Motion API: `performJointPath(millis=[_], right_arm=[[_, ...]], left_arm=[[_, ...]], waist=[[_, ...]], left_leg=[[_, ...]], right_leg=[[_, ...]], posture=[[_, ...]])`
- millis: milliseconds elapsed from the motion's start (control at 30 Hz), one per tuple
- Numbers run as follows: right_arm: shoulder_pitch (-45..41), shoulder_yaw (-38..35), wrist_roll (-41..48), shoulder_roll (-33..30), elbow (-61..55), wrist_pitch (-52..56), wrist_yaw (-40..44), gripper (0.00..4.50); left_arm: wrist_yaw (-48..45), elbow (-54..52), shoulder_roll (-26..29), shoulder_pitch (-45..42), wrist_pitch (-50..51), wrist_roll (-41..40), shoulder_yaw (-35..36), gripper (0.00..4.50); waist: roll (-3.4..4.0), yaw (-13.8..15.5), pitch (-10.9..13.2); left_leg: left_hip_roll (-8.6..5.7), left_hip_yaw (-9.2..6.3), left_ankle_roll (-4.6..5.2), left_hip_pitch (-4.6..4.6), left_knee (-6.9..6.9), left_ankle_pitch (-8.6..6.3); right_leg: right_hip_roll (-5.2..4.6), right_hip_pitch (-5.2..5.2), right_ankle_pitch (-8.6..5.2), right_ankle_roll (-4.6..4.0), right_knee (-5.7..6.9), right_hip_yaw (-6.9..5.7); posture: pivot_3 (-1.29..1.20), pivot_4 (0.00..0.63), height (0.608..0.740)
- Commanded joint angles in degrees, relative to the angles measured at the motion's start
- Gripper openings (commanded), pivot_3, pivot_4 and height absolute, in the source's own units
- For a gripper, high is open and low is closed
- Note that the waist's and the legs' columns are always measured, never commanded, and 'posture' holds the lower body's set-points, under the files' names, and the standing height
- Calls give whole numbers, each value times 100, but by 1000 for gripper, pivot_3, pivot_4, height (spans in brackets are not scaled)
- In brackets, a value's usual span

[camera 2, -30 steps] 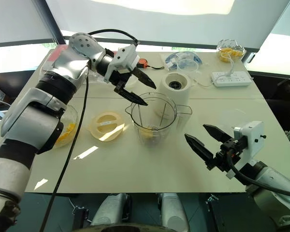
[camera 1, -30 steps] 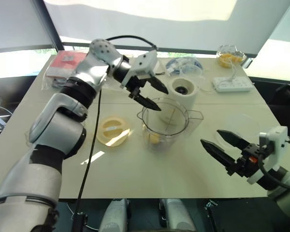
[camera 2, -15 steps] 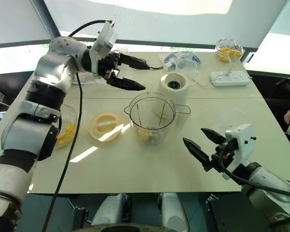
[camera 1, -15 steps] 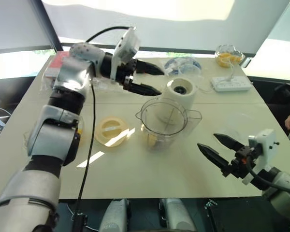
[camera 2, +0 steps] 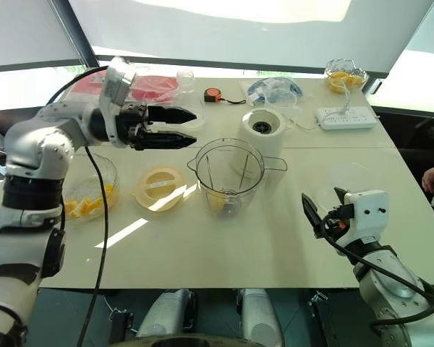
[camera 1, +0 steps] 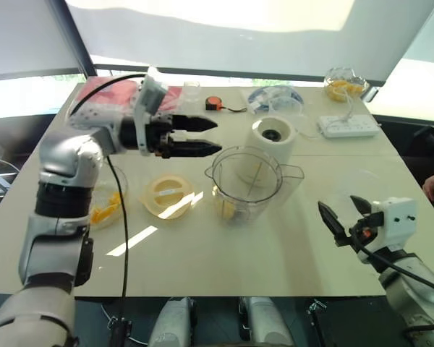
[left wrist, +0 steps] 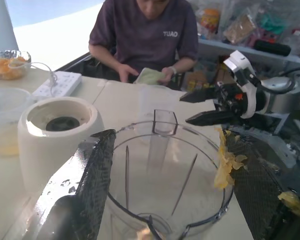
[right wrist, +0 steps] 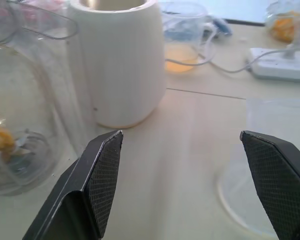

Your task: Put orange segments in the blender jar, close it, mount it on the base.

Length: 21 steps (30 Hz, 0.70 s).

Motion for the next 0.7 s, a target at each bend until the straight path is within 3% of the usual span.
performJointPath(millis=[33,200,400,700], right_arm=[[-2,-4,-569,273,-506,100,-605,3903],[346,-372,-1138,730,-567,135,-1039,3903],[383,-1149,-1091,918,-106,253,-993,3903],[85,-1145,-1449,733,1444,-539,-485,3903]], left_arm=[[253,-595,30,303,-238,34,87,3460],[450,-1013,49,685,-413,32,61,3460],[474,-1340,123,825,-272,-196,67,3460],[602,-1435,109,902,-231,-292,18,3460]], waist=[[6,0,-3],[9,18,-4],[11,0,-4],[19,-18,-5]], left_leg=[[0,1,0,0,0,0],[-2,1,-2,0,0,1],[-2,6,-2,0,0,1],[-1,10,-2,5,-2,1]], right_leg=[[0,0,0,0,0,1],[0,0,-1,-2,-1,1],[0,1,-2,-4,-6,4],[4,4,-3,-5,-7,7]], posture=[[0,150,740],[0,150,740],[0,150,740],[0,150,740]])
